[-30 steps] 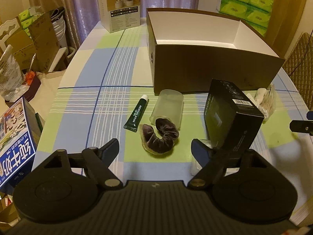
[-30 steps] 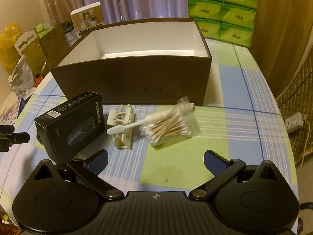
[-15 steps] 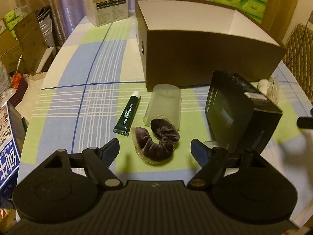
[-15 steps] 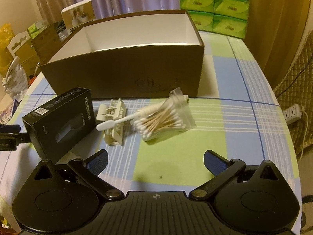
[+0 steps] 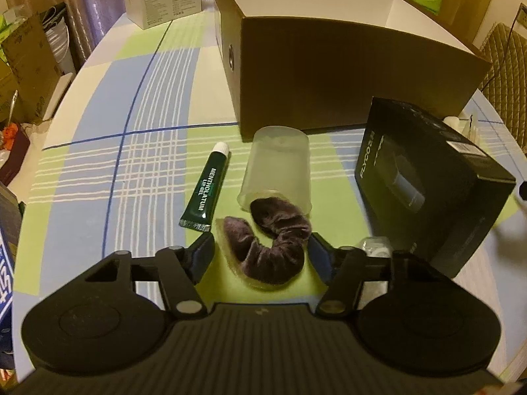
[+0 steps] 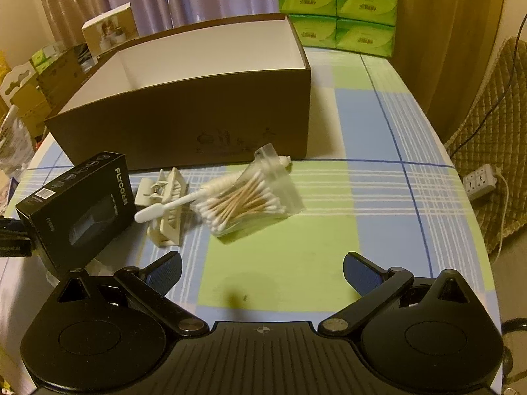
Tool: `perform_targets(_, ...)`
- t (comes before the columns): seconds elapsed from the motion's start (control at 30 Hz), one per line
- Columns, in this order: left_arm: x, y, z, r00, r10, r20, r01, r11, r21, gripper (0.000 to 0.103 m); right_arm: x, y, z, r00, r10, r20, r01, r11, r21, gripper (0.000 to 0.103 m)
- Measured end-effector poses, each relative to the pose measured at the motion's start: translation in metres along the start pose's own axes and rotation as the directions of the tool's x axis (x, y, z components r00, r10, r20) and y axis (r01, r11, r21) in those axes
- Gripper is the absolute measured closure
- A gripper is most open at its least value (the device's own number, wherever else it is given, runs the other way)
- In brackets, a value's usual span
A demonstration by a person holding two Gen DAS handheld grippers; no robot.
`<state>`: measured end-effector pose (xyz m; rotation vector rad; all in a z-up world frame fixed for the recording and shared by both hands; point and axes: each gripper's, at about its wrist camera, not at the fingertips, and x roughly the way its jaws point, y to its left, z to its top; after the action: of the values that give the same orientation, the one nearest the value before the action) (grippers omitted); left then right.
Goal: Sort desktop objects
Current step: 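Grasp the brown scrunchie with the left tool while the right tool grasps the cotton swab bag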
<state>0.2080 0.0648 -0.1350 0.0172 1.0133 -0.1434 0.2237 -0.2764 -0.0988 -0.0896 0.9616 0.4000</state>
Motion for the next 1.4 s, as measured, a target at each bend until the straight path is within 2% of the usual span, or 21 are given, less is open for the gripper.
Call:
perform_targets(0.13,0.002,0.002,0.001,1.000,-0.019,0.012,0.019,1.000,0.006,0.065,0.002,0.000,0.000,1.000,0.004,0.001,-0.004,1.000,-0.009,0.002)
perform_targets(0.27,-0.001,0.004,0.000,0.999,-0.032,0.022,0.031,0.999,0.017,0.072,0.004,0.002,0.004,0.999,0.029,0.018,-0.029,0.999,-0.025,0.002)
perform_targets(0.63,-0.020,0.026,-0.009,0.999,0.009,0.032,-0.008,0.999,-0.047,0.075,0.029,0.009,0.015,0.995,0.095,0.042,-0.086,0.982,-0.165,0.002)
perform_targets(0.83,-0.022,0.035,-0.010,0.999,0.024,0.030,-0.021,0.996,-0.090,0.075,0.052,0.006,0.023,0.995,0.096,0.034,-0.085,0.966,-0.244,0.002)
perform_targets(1.2,-0.019,0.032,-0.013,0.999,0.033,0.016,-0.031,0.994,-0.105,0.075,0.093,0.021,0.022,0.994,0.107,-0.002,-0.099,0.911,-0.401,0.003)
perform_targets(1.3,-0.020,0.031,-0.013,0.999,0.036,0.018,-0.034,0.994,-0.106,0.075,0.099,0.019,0.019,0.995,0.100,-0.004,-0.092,0.907,-0.410,0.028)
perform_targets(1.4,-0.021,0.031,-0.014,0.999,0.034,0.019,-0.032,0.994,-0.106,0.075,0.098,0.017,0.018,0.995,0.099,-0.010,-0.095,0.911,-0.400,0.035)
